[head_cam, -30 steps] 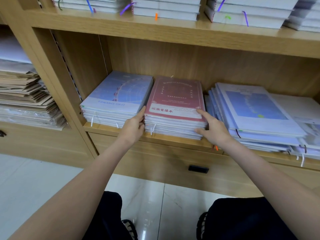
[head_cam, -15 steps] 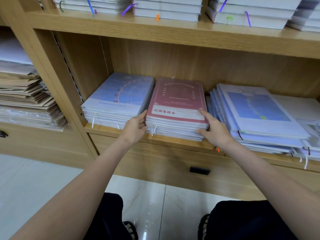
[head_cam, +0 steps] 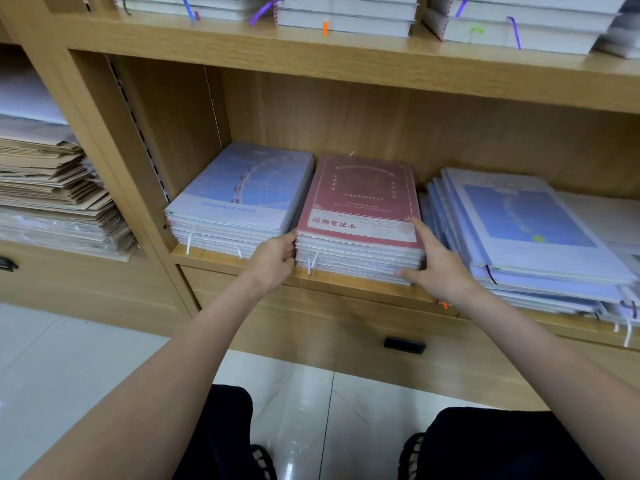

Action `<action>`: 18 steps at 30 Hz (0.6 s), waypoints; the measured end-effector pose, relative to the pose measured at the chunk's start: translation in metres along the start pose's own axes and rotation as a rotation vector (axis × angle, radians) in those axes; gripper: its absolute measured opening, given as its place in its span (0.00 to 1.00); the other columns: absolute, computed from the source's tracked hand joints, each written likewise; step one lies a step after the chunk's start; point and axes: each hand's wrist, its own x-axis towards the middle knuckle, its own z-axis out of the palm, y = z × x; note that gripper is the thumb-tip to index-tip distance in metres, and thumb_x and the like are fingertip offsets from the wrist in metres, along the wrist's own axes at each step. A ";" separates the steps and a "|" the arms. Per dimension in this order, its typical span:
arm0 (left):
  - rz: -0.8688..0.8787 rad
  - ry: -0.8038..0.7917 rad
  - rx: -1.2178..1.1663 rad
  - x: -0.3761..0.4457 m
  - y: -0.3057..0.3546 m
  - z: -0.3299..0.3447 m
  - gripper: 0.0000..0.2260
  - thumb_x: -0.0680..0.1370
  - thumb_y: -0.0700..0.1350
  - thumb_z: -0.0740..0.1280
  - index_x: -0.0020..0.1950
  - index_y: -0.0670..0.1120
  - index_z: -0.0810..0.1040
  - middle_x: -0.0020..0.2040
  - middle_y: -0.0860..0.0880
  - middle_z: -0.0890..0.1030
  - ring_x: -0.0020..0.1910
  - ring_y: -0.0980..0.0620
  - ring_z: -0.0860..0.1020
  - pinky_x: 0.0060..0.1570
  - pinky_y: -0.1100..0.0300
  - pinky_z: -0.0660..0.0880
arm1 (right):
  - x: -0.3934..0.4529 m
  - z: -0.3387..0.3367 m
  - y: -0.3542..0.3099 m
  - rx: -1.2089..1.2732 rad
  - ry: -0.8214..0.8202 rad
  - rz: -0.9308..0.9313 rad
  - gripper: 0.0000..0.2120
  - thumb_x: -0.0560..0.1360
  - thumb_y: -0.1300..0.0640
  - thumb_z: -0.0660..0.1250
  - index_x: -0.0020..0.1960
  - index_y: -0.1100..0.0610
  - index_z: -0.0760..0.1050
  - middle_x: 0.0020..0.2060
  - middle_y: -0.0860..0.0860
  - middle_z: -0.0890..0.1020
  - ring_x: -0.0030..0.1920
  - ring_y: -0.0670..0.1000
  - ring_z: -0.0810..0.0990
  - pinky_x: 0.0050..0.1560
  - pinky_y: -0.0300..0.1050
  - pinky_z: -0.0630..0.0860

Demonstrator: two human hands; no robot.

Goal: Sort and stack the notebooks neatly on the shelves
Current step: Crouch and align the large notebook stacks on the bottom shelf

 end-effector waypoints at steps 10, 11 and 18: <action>0.031 0.044 0.203 -0.007 0.001 0.004 0.22 0.77 0.32 0.61 0.71 0.41 0.66 0.62 0.42 0.76 0.63 0.43 0.74 0.61 0.56 0.68 | 0.004 0.014 0.010 -0.066 0.042 0.001 0.47 0.73 0.71 0.66 0.76 0.43 0.41 0.57 0.56 0.78 0.48 0.56 0.80 0.51 0.49 0.79; 0.037 0.046 0.223 -0.006 0.001 0.004 0.22 0.77 0.32 0.62 0.71 0.41 0.66 0.63 0.41 0.76 0.63 0.43 0.74 0.61 0.56 0.68 | 0.005 0.014 0.011 -0.064 0.045 0.000 0.47 0.73 0.71 0.66 0.76 0.43 0.41 0.56 0.56 0.78 0.49 0.56 0.80 0.51 0.50 0.79; 0.003 -0.016 0.163 -0.006 0.000 0.007 0.28 0.78 0.32 0.62 0.75 0.44 0.58 0.67 0.43 0.72 0.69 0.47 0.69 0.66 0.60 0.63 | 0.008 0.009 0.015 -0.076 0.069 -0.017 0.46 0.72 0.70 0.68 0.76 0.43 0.46 0.48 0.53 0.78 0.36 0.51 0.77 0.41 0.42 0.78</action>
